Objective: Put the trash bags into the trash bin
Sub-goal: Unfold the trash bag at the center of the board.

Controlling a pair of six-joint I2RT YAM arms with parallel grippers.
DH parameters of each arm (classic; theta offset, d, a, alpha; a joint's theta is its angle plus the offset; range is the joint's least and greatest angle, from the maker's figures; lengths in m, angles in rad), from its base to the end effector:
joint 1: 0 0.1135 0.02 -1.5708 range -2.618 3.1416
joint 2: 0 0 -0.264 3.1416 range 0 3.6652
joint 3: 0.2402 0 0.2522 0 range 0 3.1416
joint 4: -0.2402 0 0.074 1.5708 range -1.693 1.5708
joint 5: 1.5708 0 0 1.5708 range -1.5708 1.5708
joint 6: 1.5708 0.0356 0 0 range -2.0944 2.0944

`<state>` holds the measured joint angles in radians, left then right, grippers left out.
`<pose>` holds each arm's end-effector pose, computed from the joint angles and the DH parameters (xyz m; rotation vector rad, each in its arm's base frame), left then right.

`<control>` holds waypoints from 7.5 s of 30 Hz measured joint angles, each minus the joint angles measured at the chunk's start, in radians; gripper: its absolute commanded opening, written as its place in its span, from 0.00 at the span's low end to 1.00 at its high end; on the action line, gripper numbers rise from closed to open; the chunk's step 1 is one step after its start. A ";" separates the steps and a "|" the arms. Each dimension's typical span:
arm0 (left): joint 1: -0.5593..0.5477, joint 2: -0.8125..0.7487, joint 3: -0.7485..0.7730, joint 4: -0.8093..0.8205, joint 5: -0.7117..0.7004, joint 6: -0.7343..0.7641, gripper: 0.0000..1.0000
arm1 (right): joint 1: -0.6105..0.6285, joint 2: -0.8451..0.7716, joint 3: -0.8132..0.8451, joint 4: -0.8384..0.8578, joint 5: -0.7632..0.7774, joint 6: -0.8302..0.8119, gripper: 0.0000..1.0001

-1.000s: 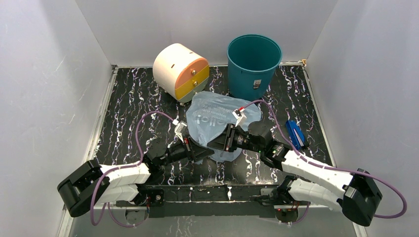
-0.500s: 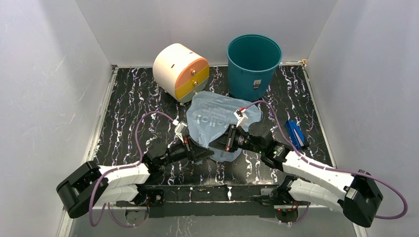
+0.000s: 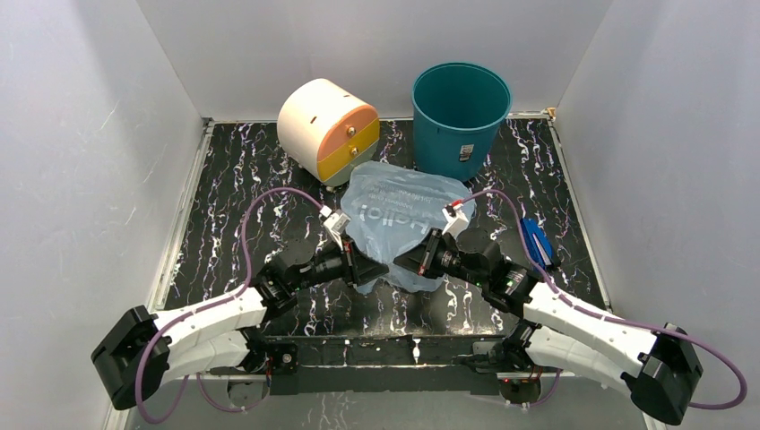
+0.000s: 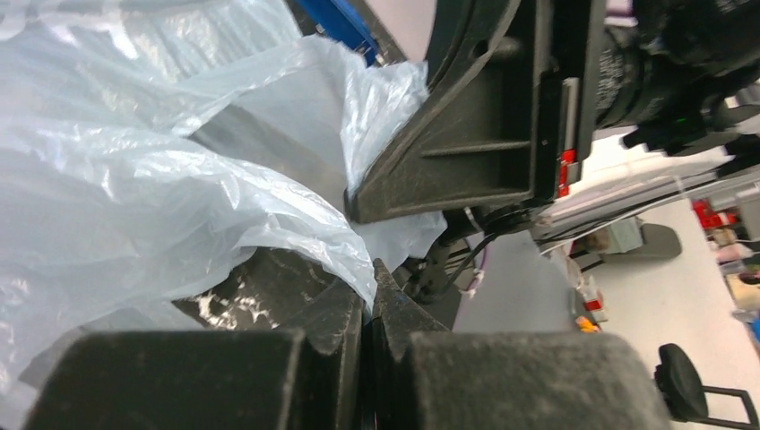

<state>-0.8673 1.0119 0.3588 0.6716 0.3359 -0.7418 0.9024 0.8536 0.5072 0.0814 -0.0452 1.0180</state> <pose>0.1325 -0.1743 0.2381 0.4101 1.7221 -1.4854 0.1245 0.1603 0.2570 0.0840 2.0721 1.3261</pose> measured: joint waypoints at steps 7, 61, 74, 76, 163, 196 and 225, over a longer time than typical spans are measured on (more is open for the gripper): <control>0.000 -0.034 0.025 -0.254 -0.068 0.071 0.00 | 0.000 -0.001 0.004 -0.126 0.129 -0.071 0.00; -0.009 -0.393 -0.202 -0.724 -0.131 0.117 0.00 | -0.012 -0.230 -0.103 -0.571 0.388 -0.214 0.00; -0.012 -0.200 0.946 -0.792 -0.227 0.552 0.00 | -0.013 -0.145 0.736 -0.229 0.341 -0.603 0.00; -0.013 -0.410 0.640 -0.692 -0.211 0.481 0.00 | -0.014 -0.311 0.439 -0.207 0.355 -0.507 0.00; -0.023 -0.048 1.058 -1.005 -0.444 0.538 0.00 | -0.053 0.053 0.779 -0.319 0.447 -0.609 0.00; -0.023 -0.021 0.568 -0.697 -0.186 0.277 0.05 | -0.053 -0.061 0.412 -0.415 0.345 -0.545 0.00; -0.023 0.058 0.571 -0.699 -0.250 0.254 0.08 | -0.053 0.111 0.433 -0.246 0.150 -0.518 0.19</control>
<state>-0.8906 1.0695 0.9298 -0.0273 0.0860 -0.4877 0.8494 0.9642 0.9401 -0.1650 0.1051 0.4995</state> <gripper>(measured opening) 0.083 0.319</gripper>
